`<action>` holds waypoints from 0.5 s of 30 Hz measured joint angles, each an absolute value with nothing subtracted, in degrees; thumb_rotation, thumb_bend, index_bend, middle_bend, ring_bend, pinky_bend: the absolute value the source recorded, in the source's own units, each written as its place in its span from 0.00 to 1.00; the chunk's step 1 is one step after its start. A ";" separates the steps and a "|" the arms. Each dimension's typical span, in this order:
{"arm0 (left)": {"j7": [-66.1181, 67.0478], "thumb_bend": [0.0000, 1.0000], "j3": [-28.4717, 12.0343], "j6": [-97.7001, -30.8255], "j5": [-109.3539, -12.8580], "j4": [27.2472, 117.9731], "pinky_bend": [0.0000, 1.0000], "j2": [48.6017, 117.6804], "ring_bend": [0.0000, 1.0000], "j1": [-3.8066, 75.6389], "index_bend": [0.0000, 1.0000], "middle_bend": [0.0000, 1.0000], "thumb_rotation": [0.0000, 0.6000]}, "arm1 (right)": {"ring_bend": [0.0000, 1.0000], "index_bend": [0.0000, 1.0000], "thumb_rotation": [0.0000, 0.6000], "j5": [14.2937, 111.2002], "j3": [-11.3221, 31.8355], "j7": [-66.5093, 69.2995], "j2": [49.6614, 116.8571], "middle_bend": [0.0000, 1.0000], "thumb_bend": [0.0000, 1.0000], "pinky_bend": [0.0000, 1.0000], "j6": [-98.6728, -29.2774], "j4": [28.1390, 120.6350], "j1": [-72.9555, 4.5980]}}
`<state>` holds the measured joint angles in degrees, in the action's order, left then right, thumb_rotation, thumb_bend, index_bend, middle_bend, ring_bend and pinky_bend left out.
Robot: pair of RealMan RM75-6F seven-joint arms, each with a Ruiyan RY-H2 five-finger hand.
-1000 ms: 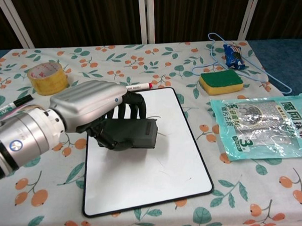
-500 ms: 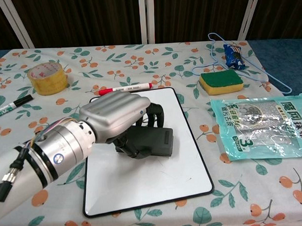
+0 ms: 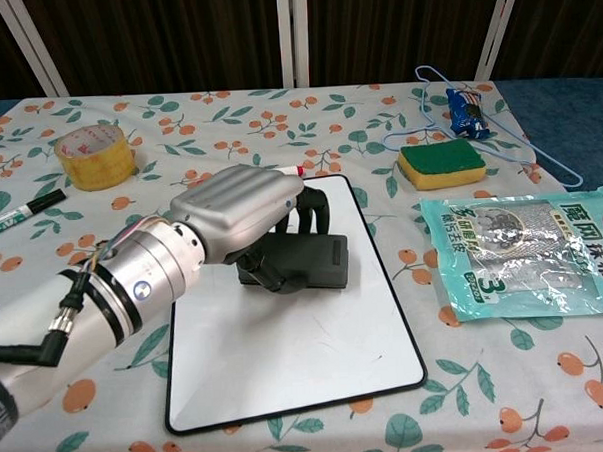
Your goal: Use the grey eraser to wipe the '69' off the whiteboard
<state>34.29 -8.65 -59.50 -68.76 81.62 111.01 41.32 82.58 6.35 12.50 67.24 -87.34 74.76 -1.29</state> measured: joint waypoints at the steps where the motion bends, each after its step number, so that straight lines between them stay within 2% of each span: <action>1: 34.13 0.39 -8.82 -59.39 -68.60 81.33 0.61 111.06 0.61 41.40 0.66 0.66 1.00 | 0.00 0.00 1.00 82.55 6.38 12.50 67.20 0.00 0.37 0.00 -87.39 74.78 -1.24; 15: 30.49 0.40 -11.80 -57.33 -67.10 76.75 0.61 111.56 0.61 43.51 0.66 0.66 1.00 | 0.00 0.00 1.00 81.91 6.70 12.61 66.90 0.00 0.37 0.00 -87.74 74.71 -0.64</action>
<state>30.49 -11.80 -57.33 -67.10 76.75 111.56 43.51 81.91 6.70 12.61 66.90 -87.74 74.71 -0.64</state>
